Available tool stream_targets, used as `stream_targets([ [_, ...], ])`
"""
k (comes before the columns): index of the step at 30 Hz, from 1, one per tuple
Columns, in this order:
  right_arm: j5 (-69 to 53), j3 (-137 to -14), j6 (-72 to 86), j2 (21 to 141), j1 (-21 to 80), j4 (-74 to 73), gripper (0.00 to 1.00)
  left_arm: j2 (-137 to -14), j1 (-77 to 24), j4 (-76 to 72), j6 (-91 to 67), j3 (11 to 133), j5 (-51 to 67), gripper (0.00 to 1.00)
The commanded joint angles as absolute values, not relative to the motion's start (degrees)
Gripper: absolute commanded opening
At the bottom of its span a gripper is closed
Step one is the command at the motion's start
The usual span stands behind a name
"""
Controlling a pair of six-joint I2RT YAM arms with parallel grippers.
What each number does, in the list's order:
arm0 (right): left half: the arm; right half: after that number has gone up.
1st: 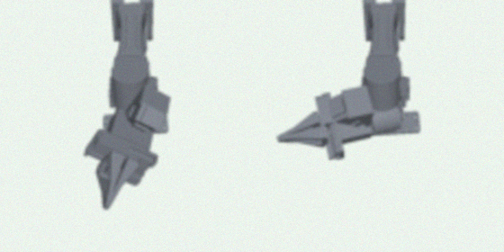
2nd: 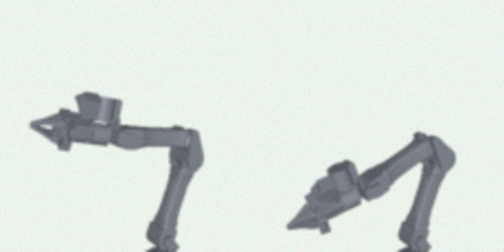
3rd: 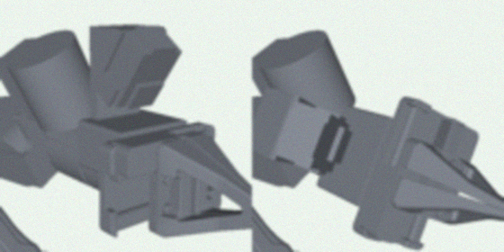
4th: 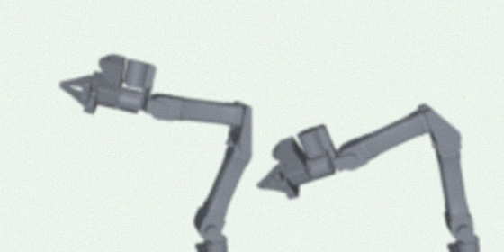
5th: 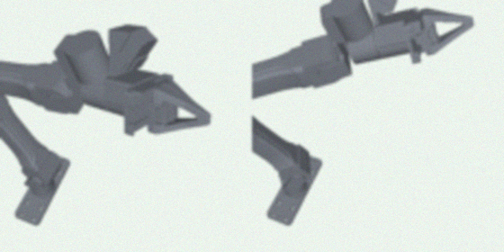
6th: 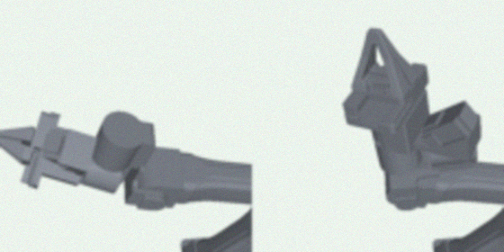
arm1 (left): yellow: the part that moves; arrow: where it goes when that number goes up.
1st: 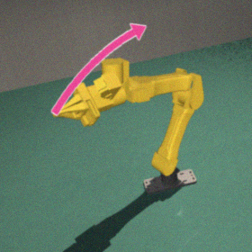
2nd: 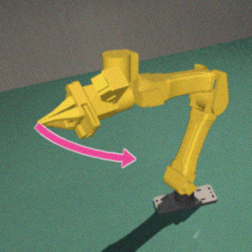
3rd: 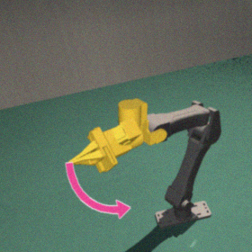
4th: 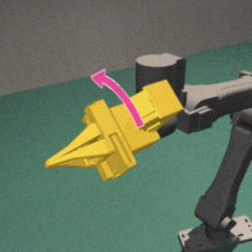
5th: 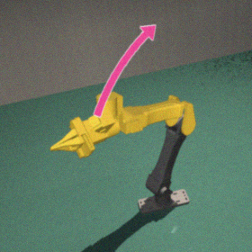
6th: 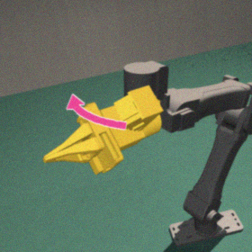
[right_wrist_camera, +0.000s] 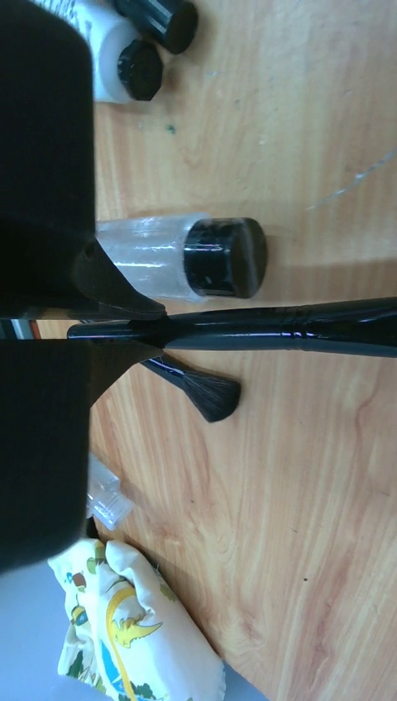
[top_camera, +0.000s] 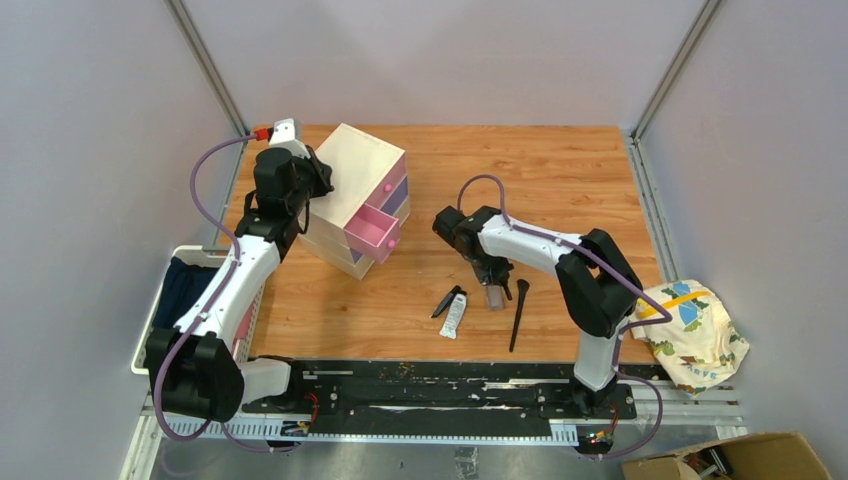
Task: Organize the makeup
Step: Place the makeup brush at the center of the board, then pick up the makeup from the center of the board.
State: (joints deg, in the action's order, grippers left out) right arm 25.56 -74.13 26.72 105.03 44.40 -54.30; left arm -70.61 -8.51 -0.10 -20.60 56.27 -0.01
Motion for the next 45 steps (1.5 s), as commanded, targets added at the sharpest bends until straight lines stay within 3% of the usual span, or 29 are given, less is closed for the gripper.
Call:
stream_targets([
  [1,26.4,-76.8,27.7,106.0,41.2,-53.1,0.0,-70.8,-9.1,2.2,-20.2,55.7,0.1,0.0],
  [6,24.5,-77.2,27.0,107.6,38.8,-52.2,0.0,-71.1,-9.1,1.8,-20.1,55.6,0.1,0.0],
  [11,23.1,-75.7,27.1,106.1,38.8,-50.7,0.37,-71.5,-9.1,1.7,-20.1,55.5,0.1,0.0],
  [14,23.7,-75.2,27.3,103.9,38.9,-50.2,0.51,-71.7,-9.1,1.6,-20.1,55.6,0.1,0.0],
  [19,25.8,-75.5,26.9,97.8,41.7,-51.2,0.51,-71.6,-9.1,1.6,-20.1,55.6,0.1,0.0],
  [24,23.9,-75.5,27.0,91.7,48.8,-51.4,0.39,-71.5,-9.1,1.7,-20.3,55.7,0.1,0.0],
  [32,15.3,-70.4,29.6,93.6,57.0,-44.9,0.32,-71.0,-9.1,2.1,-20.5,55.6,0.1,0.0],
  [39,9.5,-70.1,28.2,98.4,58.3,-37.3,0.32,-70.7,-9.1,2.5,-20.0,55.7,0.1,0.0],
  [45,6.8,-71.4,27.0,101.0,58.8,-35.3,0.42,-70.9,-9.1,2.2,-20.0,55.5,0.1,0.0],
])
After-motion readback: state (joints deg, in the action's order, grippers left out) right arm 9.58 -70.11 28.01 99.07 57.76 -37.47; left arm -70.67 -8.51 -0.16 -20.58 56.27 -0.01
